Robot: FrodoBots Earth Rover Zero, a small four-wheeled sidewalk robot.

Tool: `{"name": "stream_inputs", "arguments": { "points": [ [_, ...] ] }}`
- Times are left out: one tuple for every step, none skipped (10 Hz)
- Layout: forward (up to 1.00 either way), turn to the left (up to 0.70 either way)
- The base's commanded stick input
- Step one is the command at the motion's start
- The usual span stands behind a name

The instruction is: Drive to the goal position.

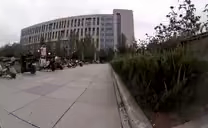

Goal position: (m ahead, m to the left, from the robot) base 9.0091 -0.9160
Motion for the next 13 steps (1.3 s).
{"name": "stream_inputs", "arguments": {
  "points": [
    [0.7, 0.0],
    [0.7, 0.0],
    [0.7, 0.0],
    [0.7, -0.02],
    [0.7, -0.09],
    [0.7, -0.14],
    [0.7, -0.14],
    [0.7, -0.14],
    [0.7, -0.14],
    [0.7, -0.12],
    [0.7, -0.01],
    [0.7, 0.0],
    [0.7, 0.0]
  ]
}}
